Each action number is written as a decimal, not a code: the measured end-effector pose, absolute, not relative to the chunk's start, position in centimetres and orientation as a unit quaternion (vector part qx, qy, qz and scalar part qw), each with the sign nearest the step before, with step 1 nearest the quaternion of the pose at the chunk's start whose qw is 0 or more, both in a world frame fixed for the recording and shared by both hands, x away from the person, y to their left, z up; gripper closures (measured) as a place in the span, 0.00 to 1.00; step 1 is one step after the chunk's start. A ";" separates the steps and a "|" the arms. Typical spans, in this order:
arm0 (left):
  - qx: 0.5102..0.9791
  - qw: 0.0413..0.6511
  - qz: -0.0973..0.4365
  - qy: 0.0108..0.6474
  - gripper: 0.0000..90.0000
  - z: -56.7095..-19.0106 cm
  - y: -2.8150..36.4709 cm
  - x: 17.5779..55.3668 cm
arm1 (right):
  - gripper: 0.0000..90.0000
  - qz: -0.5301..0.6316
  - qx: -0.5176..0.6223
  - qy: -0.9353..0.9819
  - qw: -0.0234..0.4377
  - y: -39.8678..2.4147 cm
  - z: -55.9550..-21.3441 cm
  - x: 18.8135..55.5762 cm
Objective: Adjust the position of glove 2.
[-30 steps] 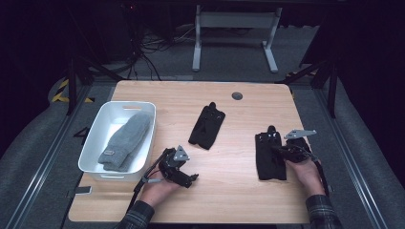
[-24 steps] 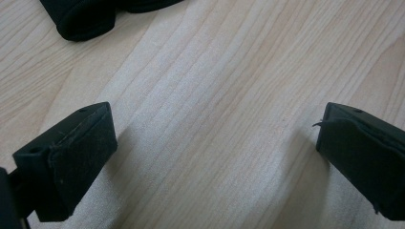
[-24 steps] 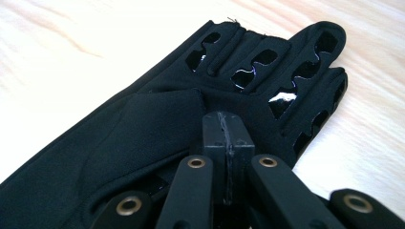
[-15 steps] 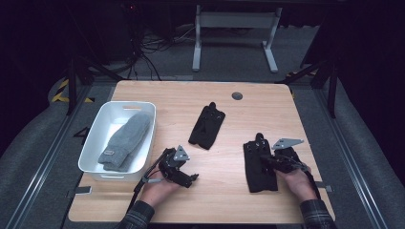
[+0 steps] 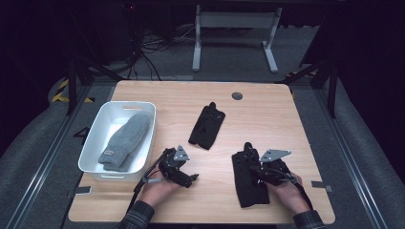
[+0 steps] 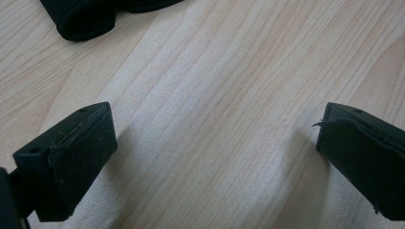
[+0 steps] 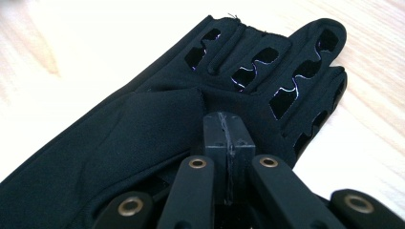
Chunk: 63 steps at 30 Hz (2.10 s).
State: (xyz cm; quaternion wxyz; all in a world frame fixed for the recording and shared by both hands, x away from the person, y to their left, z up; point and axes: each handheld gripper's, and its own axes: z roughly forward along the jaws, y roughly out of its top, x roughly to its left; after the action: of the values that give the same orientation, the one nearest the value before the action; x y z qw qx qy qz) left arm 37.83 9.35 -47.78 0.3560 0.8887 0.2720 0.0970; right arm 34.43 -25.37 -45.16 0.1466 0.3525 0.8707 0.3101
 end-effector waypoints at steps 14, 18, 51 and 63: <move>0.888 0.356 0.098 0.272 0.00 -47.8 9.3 37.8 | 0.58 0.356 0.376 0.836 0.184 -29.4 -44.2 35.4; 0.889 0.356 0.099 0.271 0.00 -47.8 9.4 37.8 | 0.44 0.349 0.410 0.821 0.190 -32.4 -45.1 36.4; 0.863 0.400 0.076 0.299 0.72 -43.5 7.9 43.1 | 0.21 0.346 0.447 0.797 0.213 -34.6 -46.8 37.5; 0.864 0.383 0.081 0.317 1.00 -42.8 5.6 48.9 | 0.21 0.346 0.447 0.797 0.213 -34.6 -46.8 37.6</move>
State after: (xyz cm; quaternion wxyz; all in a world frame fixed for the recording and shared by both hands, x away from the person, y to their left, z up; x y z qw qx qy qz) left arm 48.89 5.59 -42.81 0.3829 0.8638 0.3172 0.0812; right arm 37.59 -34.57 -46.77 0.2130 0.4474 0.7968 0.3457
